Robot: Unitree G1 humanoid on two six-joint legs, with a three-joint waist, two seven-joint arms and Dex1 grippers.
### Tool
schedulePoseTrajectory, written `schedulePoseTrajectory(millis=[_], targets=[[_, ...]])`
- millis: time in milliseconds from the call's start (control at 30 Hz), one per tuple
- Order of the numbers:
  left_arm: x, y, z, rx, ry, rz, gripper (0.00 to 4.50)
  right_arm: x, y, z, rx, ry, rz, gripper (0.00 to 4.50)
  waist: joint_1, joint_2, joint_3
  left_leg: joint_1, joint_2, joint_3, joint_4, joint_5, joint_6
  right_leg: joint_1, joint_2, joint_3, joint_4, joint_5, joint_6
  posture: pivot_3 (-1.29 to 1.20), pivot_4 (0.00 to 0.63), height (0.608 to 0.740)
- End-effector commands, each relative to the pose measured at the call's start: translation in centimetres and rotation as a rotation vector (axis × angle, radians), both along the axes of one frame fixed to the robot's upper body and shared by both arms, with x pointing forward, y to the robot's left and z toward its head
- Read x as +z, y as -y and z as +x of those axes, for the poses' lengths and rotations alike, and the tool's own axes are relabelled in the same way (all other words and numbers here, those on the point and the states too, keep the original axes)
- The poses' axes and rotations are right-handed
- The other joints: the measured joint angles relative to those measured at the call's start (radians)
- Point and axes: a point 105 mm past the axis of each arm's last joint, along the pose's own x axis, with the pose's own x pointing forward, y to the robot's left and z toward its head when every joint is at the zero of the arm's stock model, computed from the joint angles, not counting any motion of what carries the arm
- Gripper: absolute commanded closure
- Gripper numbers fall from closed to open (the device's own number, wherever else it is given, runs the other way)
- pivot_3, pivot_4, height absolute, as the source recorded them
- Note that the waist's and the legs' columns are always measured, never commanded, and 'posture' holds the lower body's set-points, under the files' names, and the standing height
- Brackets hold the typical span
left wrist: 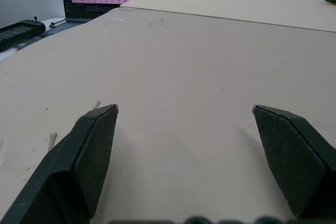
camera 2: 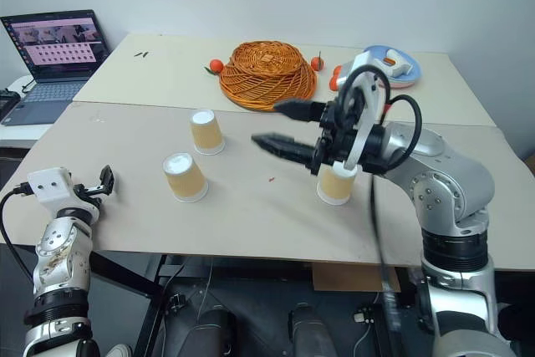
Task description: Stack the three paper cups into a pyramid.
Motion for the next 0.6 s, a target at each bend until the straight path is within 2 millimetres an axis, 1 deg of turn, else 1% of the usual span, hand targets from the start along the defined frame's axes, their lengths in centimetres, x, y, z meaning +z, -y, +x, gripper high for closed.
schedulePoseTrajectory(millis=[33,100,167,300,367,433,500,567,600], targets=[[2.0,1.8,-0.2,-0.124,0.041,0.07,0.12,-1.4,-0.5,-0.2,0.028,0.025,-0.084,0.0,-0.002,0.0,0.0,0.0,0.0,0.0,0.0,0.0,0.0,0.0,0.0,0.0,0.0,0.0,0.0,0.0,0.15,0.671],[2.5,3.7,-1.0,-0.26,0.022,0.127,0.12,-2.2,-0.7,0.2,0.016,0.027,-0.111,0.0,-0.004,0.0,0.0,0.0,0.001,0.001,0.0,0.0,0.0,-0.001,0.001,0.0,0.0,0.0,-0.001,0.0,0.15,0.671],[2.9,5.0,-2.1,-0.373,-0.011,0.167,0.12,-2.6,-0.8,0.7,-0.001,0.029,-0.128,0.0,-0.009,0.0,0.0,0.0,0.002,0.001,0.0,0.0,0.0,-0.002,0.002,0.001,0.001,-0.001,-0.001,0.0,0.15,0.671],[3.6,6.4,-4.1,-0.528,-0.091,0.24,0.12,-3.1,-0.7,1.0,-0.011,0.024,-0.129,0.0,-0.008,0.001,0.001,0.0,0.003,0.002,-0.002,0.0,0.0,-0.003,0.002,0.0,0.001,-0.002,-0.004,0.0,0.15,0.671],[3.9,6.8,-4.8,-0.582,-0.121,0.259,0.12,-3.3,-0.7,1.1,-0.019,0.022,-0.129,0.0,-0.007,0.001,0.001,0.001,0.003,0.002,-0.003,0.0,0.0,-0.003,0.002,0.0,0.001,-0.003,-0.003,0.0,0.15,0.671],[4.3,7.4,-5.2,-0.642,-0.143,0.267,0.12,-3.4,-0.6,1.2,-0.028,0.019,-0.122,0.0,-0.003,0.001,0.001,0.001,0.003,0.002,-0.003,0.0,0.0,-0.003,0.002,0.0,0.001,-0.005,-0.002,0.0,0.15,0.671],[4.4,8.6,-5.5,-0.739,-0.174,0.293,0.12,-3.3,-0.6,1.4,-0.044,0.021,-0.111,0.0,-0.003,0.001,0.001,0.001,0.003,0.002,-0.002,0.0,0.0,-0.003,0.002,0.0,0.001,-0.007,0.001,0.0,0.15,0.671],[4.4,10.0,-5.3,-0.821,-0.19,0.302,0.12,-3.3,-0.5,1.6,-0.059,0.021,-0.101,0.0,-0.001,0.002,0.001,0.001,0.003,0.002,-0.002,0.0,0.0,-0.003,0.002,0.0,0.001,-0.007,0.001,0.0,0.15,0.671],[4.5,10.6,-4.8,-0.847,-0.181,0.296,0.12,-3.3,-0.5,1.7,-0.065,0.022,-0.097,0.0,0.0,0.002,0.001,0.001,0.003,0.002,-0.002,0.0,0.0,-0.003,0.002,0.0,0.001,-0.008,0.001,0.0,0.15,0.671]])
